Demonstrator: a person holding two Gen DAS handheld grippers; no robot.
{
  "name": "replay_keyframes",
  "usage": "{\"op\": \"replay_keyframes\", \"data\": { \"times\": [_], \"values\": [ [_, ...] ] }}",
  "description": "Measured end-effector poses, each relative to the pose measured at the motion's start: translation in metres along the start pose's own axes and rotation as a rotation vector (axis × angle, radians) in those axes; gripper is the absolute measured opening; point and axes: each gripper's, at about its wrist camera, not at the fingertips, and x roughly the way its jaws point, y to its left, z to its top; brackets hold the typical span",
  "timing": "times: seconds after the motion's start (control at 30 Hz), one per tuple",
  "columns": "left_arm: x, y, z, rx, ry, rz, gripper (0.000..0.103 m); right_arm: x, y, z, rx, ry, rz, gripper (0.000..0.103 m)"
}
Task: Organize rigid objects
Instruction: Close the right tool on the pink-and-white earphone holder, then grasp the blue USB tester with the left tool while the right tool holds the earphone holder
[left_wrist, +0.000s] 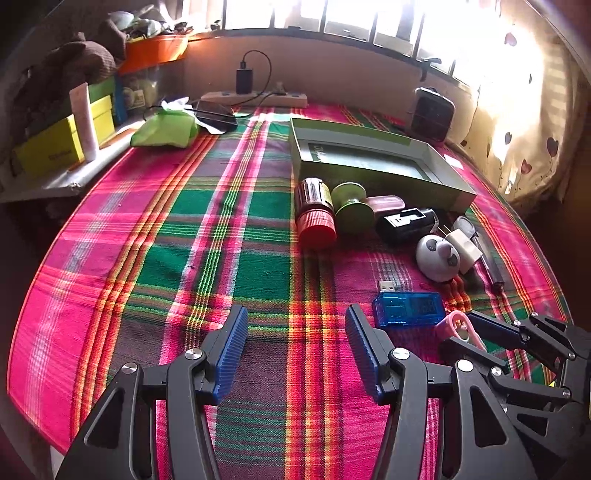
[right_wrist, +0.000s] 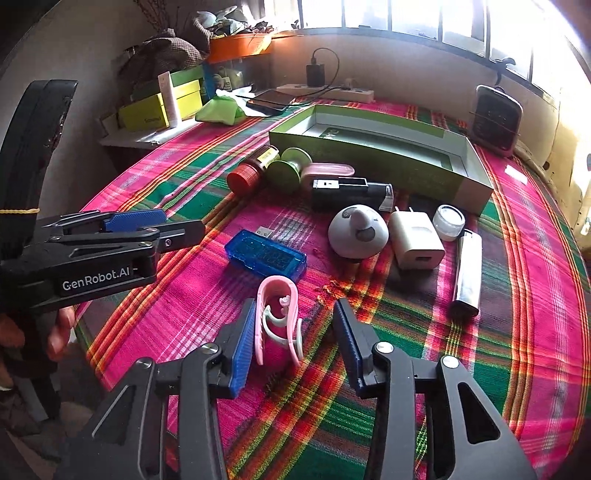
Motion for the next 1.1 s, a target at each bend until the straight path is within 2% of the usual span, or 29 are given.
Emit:
{"op": "replay_keyframes", "data": {
  "times": [0.03, 0.1, 0.27, 0.47, 0.8, 0.97, 1.1],
  "values": [
    [-0.002, 0.000, -0.001, 0.002, -0.002, -0.008, 0.055, -0.001, -0.001, 0.000, 0.002, -0.001, -0.008, 0.029],
    [-0.006, -0.002, -0.001, 0.013, -0.006, -0.029, 0.055, -0.002, -0.004, -0.001, 0.002, 0.000, -0.018, 0.024],
    [-0.005, -0.005, -0.001, 0.023, 0.006, -0.043, 0.055, 0.000, -0.017, 0.002, 0.030, -0.004, -0.022, 0.024],
    [-0.007, -0.010, -0.003, 0.048, 0.012, -0.067, 0.055, 0.011, -0.012, 0.015, -0.014, 0.005, -0.010, 0.024],
    [-0.008, 0.003, -0.001, 0.018, 0.015, -0.053, 0.055, 0.016, 0.014, 0.017, -0.096, 0.022, 0.111, 0.024],
    [-0.008, 0.011, 0.000, -0.008, 0.018, -0.040, 0.055, 0.022, 0.032, 0.022, -0.137, 0.024, 0.200, 0.024],
    [-0.007, 0.017, 0.001, -0.034, 0.024, -0.044, 0.055, 0.022, 0.031, 0.023, -0.139, 0.016, 0.200, 0.024]
  ]
}}
